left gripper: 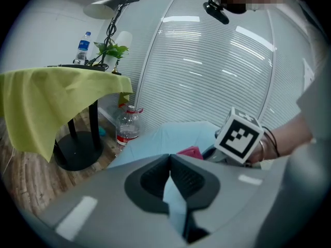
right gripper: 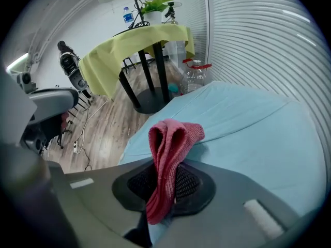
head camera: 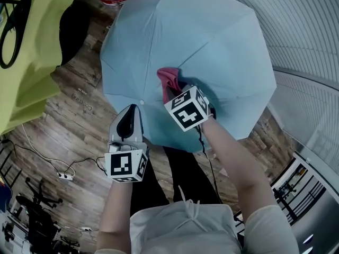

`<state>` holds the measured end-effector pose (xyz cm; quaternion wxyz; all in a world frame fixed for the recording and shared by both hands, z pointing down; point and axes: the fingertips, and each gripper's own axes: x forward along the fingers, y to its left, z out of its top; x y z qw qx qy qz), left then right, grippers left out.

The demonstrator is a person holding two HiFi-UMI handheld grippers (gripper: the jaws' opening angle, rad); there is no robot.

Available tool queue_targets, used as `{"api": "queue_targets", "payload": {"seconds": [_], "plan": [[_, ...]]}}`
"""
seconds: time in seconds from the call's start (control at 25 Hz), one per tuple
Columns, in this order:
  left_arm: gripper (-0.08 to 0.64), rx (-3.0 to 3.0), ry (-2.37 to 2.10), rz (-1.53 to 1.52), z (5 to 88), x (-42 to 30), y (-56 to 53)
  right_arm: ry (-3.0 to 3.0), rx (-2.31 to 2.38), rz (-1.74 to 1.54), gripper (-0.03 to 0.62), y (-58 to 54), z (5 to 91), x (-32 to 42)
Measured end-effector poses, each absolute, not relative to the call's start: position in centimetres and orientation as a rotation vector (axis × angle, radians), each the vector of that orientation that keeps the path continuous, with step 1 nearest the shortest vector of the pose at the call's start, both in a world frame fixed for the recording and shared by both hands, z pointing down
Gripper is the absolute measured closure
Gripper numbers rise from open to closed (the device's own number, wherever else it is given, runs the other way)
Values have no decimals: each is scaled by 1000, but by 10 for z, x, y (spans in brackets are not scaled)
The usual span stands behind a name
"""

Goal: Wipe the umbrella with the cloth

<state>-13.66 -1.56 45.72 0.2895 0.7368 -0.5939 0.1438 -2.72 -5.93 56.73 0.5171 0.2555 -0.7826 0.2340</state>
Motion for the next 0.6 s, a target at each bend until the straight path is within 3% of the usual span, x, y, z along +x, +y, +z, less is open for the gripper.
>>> {"api": "queue_targets", "payload": {"seconds": [0.6], "plan": [[552, 1994, -1547, 381, 448, -66, -52, -1877, 654, 495, 538, -126, 533, 37]]}}
